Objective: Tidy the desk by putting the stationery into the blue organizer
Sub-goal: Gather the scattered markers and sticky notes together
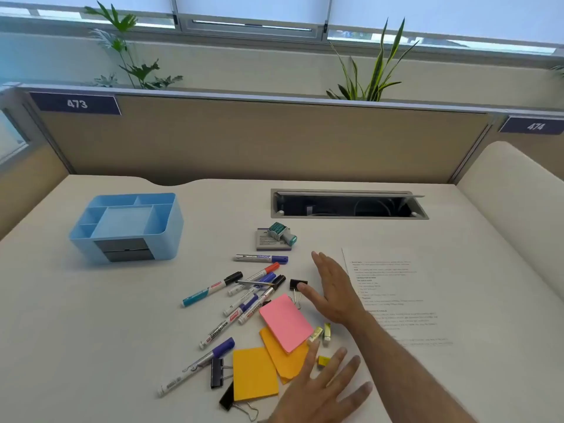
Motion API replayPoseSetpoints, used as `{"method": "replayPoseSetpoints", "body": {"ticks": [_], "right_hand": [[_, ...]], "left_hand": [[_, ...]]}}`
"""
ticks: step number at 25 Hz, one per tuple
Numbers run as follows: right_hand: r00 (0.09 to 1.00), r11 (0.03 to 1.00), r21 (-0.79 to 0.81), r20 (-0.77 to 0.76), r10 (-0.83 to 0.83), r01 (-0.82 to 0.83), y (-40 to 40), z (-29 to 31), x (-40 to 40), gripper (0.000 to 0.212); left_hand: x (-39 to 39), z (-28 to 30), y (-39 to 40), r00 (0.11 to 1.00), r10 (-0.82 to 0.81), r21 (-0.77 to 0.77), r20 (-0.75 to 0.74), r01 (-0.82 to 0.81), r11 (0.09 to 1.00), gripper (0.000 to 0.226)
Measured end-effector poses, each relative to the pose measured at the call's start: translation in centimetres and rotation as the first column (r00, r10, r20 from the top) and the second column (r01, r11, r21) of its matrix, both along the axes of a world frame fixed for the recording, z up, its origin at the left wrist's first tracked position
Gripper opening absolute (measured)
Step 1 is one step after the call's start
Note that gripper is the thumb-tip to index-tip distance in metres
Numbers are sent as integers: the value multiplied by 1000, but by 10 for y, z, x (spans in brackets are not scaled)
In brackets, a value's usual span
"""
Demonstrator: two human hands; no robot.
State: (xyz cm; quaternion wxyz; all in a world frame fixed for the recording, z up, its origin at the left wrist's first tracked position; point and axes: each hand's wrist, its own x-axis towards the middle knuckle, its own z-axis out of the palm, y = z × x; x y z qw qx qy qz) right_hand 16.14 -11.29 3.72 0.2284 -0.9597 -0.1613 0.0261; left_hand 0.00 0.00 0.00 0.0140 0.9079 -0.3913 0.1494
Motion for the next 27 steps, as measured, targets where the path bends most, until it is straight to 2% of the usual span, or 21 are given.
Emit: {"method": "replayPoseSetpoints", "body": {"ticks": [2,4,5,9,11,15,20,27], "right_hand": [[1000,1000,-24,27,1,-1,1,-2,5,82],[1000,999,-36,24,9,-8,4,-3,7,84],[1000,999,-33,27,14,-13,6,-4,9,85],[997,999,-23,52,50,-49,14,-5,15,84],[993,995,-30,67,99,-97,22,-2,18,79],[973,977,-30,88,213,-211,43,3,24,74],[937,932,-162,81,340,-324,69,-4,29,75],[916,928,-152,168,363,-340,98,-12,16,59]], "left_hand": [[2,-1,-2,993,8,-34,-117,-12,999,44],[3,2,-3,988,-4,-56,-157,-5,998,43],[7,5,-3,989,-1,-67,-149,-9,998,43],[22,18,4,996,37,179,-77,-23,984,58],[26,18,4,995,66,220,-77,-47,974,61],[27,12,1,991,102,181,-87,-85,980,52],[30,15,16,980,123,169,-158,-96,981,51],[24,11,64,972,105,239,-211,-53,970,54]]}}
